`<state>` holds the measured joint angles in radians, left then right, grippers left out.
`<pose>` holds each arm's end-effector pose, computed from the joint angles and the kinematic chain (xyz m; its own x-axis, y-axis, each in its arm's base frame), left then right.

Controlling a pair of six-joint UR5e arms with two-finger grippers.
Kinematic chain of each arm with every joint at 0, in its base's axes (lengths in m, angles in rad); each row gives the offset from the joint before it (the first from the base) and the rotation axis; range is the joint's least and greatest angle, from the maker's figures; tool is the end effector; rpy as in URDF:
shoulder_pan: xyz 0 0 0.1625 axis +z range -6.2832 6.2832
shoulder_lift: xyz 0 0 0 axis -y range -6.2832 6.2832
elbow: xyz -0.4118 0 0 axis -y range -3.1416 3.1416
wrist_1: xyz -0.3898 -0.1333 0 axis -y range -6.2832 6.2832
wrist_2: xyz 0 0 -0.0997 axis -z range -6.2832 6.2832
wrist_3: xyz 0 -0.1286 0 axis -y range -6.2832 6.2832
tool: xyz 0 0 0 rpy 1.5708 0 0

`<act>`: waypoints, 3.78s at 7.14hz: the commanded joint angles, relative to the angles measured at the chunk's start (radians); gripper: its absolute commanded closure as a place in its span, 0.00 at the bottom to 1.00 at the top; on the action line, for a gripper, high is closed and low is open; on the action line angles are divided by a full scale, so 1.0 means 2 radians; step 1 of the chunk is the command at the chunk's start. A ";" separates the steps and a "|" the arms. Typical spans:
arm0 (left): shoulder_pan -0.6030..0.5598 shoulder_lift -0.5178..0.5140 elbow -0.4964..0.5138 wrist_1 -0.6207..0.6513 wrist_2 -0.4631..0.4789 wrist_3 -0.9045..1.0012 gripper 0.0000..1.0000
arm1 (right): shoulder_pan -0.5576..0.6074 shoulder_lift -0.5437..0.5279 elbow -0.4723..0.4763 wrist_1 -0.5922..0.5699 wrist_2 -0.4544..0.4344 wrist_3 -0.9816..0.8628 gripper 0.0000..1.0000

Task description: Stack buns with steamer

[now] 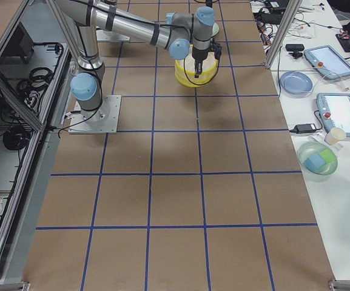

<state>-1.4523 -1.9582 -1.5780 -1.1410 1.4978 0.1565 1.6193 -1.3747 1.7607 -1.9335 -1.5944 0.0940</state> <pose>-0.0684 -0.6321 0.2693 -0.9970 0.0407 0.0665 0.0377 0.9982 -0.0461 0.1562 -0.5311 0.2888 -0.9987 0.0449 0.0257 0.0455 0.9987 0.0210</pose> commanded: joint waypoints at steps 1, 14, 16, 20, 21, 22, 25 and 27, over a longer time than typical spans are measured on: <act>0.008 -0.029 -0.007 0.002 0.001 0.019 0.00 | 0.035 0.031 0.003 -0.016 -0.001 0.037 1.00; 0.022 -0.072 -0.007 0.075 0.002 0.047 0.98 | 0.044 0.057 0.005 -0.054 -0.025 0.040 0.41; 0.016 -0.037 0.001 0.039 0.019 0.044 0.98 | 0.045 0.056 0.005 -0.053 -0.023 0.053 0.01; -0.066 0.032 0.003 -0.028 0.024 -0.068 0.98 | 0.042 -0.045 -0.024 0.017 -0.007 0.052 0.00; -0.116 0.041 0.003 -0.028 0.027 -0.109 0.98 | 0.036 -0.082 -0.056 0.083 0.005 0.052 0.00; -0.163 0.038 0.003 -0.027 0.030 -0.152 0.98 | 0.036 -0.102 -0.095 0.148 0.010 0.053 0.00; -0.245 0.038 0.003 -0.020 0.027 -0.222 0.99 | 0.033 -0.115 -0.169 0.230 0.019 0.050 0.00; -0.258 0.025 0.001 -0.008 0.005 -0.244 0.98 | -0.005 -0.107 -0.171 0.239 0.026 0.041 0.00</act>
<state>-1.9510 -1.8950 -1.5737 -1.1752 1.5271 -0.3056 1.6667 -1.5956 1.4260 -1.4747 -1.5542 0.1914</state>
